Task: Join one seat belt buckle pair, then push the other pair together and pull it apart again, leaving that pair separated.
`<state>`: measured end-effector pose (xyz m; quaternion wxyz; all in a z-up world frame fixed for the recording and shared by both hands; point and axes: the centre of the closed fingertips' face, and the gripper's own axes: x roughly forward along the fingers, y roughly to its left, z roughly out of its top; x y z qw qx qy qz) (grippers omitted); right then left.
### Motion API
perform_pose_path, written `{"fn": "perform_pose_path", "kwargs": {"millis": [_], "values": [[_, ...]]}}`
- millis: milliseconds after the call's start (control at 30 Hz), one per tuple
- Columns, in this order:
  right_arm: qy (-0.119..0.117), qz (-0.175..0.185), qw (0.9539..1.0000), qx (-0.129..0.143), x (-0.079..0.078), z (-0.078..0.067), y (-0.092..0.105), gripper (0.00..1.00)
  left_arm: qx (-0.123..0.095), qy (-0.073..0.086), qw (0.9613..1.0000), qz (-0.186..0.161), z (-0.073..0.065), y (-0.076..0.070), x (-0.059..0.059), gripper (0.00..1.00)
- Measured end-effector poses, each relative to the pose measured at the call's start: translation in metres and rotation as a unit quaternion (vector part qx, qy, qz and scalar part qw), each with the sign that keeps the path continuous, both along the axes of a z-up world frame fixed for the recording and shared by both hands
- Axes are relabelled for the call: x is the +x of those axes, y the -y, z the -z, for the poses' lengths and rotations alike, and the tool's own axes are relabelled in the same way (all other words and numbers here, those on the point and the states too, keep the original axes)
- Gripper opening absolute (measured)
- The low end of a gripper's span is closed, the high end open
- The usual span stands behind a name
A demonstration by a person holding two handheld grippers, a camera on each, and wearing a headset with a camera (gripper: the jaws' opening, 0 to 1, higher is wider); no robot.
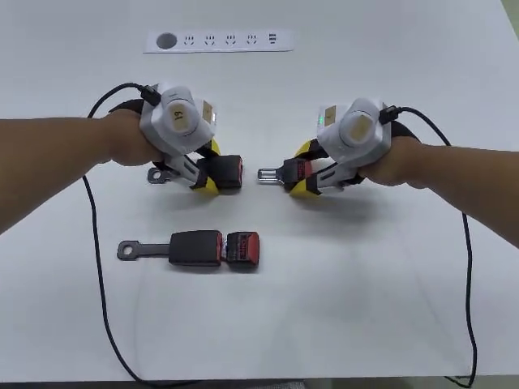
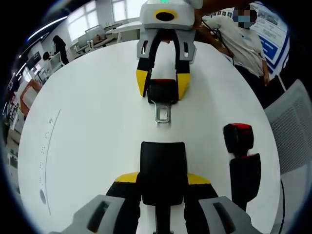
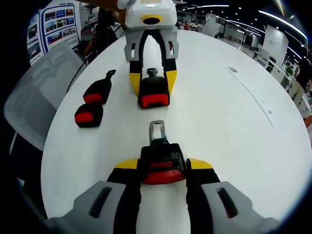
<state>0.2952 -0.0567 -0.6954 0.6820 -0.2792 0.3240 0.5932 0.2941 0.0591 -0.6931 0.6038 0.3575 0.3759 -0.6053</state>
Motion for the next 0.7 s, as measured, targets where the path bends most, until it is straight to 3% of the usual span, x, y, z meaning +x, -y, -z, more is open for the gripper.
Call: {"fn": "perform_pose_path", "kwargs": {"millis": [700], "values": [[0.0,0.015,0.9998,-0.01,0.0,0.0,0.046,0.34,0.002,-0.002,1.0,0.0,-0.003,0.001,0.0,0.34]]}}
